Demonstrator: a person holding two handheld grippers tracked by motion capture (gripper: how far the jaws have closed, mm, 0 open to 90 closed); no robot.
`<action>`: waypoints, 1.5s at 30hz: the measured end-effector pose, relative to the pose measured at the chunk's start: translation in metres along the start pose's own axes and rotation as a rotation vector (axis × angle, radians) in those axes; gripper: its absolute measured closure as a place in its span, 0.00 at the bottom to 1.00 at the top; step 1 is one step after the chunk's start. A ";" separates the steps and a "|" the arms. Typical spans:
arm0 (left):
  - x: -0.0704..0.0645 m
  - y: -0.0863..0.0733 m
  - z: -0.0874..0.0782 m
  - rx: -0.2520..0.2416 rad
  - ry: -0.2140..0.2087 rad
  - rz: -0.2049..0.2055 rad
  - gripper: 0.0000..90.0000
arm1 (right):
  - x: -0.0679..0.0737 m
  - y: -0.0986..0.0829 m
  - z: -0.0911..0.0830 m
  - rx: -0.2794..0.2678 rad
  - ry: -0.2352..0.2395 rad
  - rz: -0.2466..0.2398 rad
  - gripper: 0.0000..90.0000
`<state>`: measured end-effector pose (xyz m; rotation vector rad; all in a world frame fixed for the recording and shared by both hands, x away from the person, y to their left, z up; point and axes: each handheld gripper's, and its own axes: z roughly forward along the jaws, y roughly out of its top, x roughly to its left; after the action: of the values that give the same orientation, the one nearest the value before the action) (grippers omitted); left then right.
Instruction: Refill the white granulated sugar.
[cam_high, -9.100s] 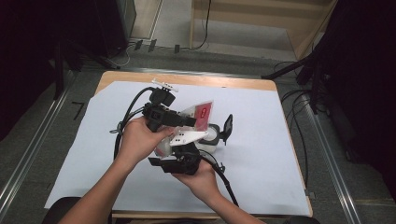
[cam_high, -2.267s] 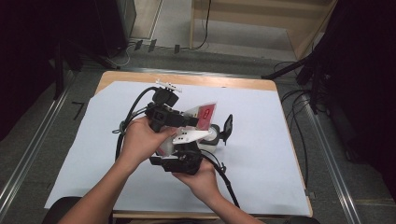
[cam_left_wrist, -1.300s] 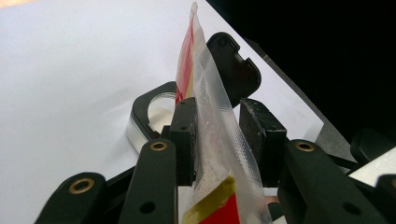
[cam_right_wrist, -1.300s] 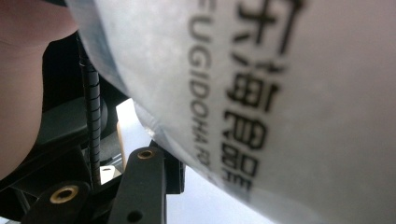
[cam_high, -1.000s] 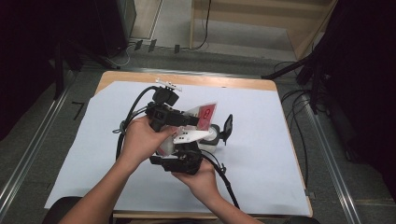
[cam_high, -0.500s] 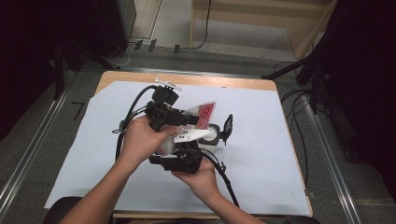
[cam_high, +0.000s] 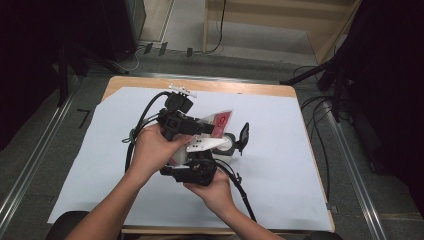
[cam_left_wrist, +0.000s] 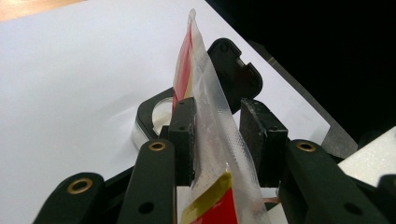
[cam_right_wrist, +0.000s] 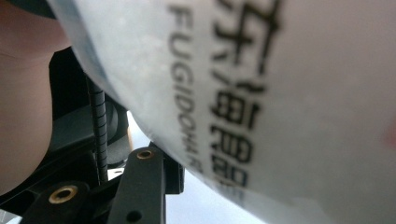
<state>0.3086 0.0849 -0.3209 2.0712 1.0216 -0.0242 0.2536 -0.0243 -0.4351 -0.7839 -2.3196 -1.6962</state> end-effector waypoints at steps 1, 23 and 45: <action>0.000 0.000 0.000 0.000 0.001 0.002 0.75 | 0.000 0.000 0.000 -0.001 -0.002 0.002 0.69; 0.003 0.003 0.001 0.013 0.005 0.003 0.77 | 0.000 0.002 0.000 0.009 -0.006 -0.010 0.67; 0.002 0.005 0.000 0.018 0.010 0.011 0.78 | 0.002 0.003 0.000 0.017 -0.030 -0.023 0.69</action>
<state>0.3133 0.0848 -0.3187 2.0954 1.0191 -0.0181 0.2533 -0.0227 -0.4314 -0.7871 -2.3687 -1.6830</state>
